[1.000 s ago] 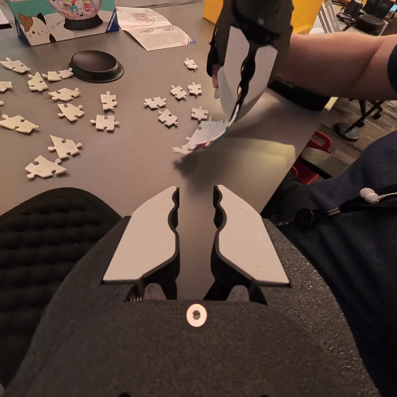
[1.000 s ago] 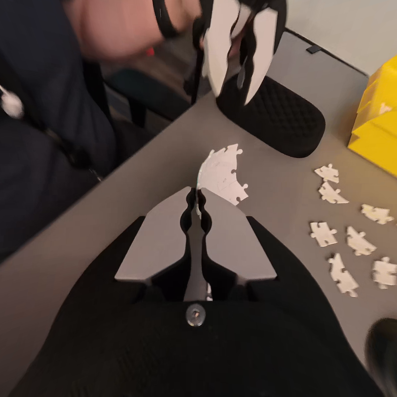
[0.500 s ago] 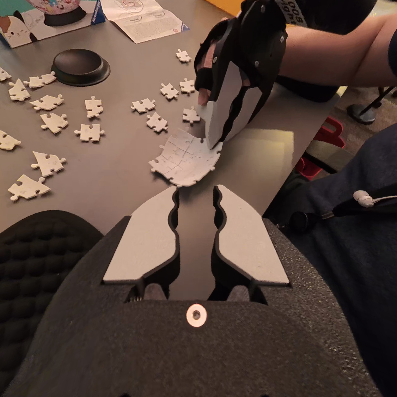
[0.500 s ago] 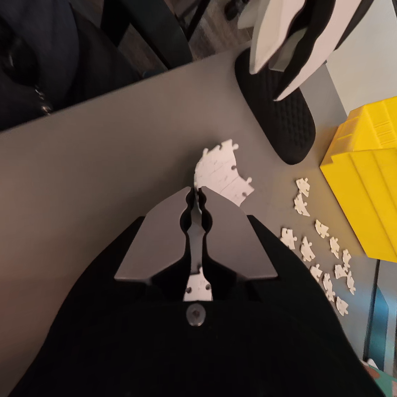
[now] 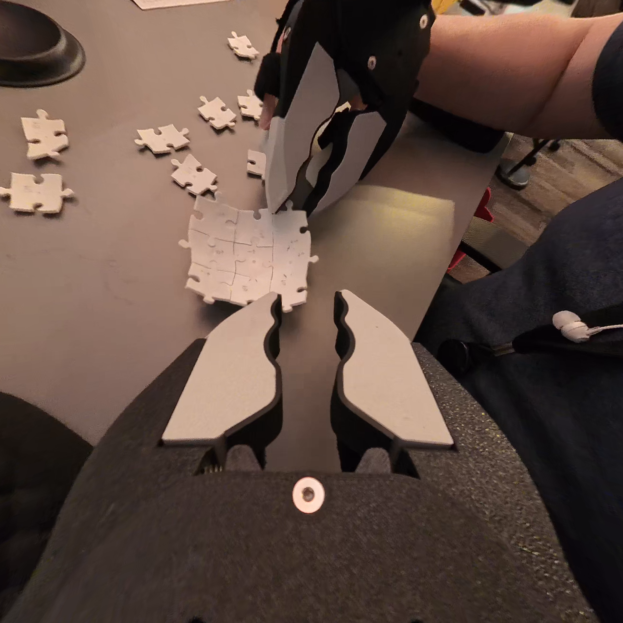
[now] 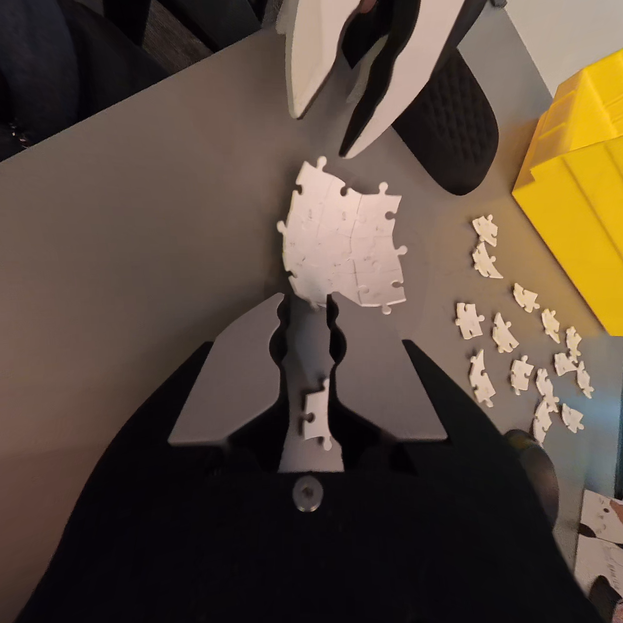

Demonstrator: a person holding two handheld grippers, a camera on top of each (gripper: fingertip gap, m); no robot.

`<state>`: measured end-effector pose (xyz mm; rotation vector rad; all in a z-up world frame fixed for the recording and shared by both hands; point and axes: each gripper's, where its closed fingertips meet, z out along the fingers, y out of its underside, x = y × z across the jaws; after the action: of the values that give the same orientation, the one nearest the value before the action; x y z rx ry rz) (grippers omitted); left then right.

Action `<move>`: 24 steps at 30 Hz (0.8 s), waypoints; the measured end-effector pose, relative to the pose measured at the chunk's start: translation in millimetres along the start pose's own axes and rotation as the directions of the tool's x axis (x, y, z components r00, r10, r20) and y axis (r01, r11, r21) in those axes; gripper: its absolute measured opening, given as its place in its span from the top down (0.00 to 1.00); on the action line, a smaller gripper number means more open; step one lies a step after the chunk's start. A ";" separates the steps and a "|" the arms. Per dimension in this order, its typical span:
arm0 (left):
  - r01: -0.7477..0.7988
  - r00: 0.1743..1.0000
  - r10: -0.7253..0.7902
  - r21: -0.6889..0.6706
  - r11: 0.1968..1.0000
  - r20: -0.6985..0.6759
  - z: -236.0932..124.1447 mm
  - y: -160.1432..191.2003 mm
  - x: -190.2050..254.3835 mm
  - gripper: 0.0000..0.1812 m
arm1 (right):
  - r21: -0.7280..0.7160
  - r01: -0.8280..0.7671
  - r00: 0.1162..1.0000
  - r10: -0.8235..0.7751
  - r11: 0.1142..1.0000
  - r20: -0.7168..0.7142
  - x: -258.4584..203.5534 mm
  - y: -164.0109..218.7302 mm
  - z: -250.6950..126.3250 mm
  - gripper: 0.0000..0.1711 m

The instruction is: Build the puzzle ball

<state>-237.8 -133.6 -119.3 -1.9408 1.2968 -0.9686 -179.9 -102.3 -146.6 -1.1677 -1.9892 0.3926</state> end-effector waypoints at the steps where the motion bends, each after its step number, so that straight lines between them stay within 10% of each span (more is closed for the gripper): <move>1: 0.011 1.000 -0.011 -0.002 1.000 -0.006 1.7 1.3 -0.8 0.84 | -0.004 -0.010 1.000 0.010 1.000 0.006 -0.7 0.7 0.5 0.87; 24: -0.027 0.999 0.028 0.040 0.999 -0.031 -11.6 -9.0 5.9 0.84 | 0.164 -0.377 0.915 0.394 0.911 -0.084 -0.1 -0.6 -49.7 0.85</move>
<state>-241.5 -137.0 -104.4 -1.8802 1.3094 -1.0075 -142.8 -108.6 -114.1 -1.4572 -1.5958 0.6440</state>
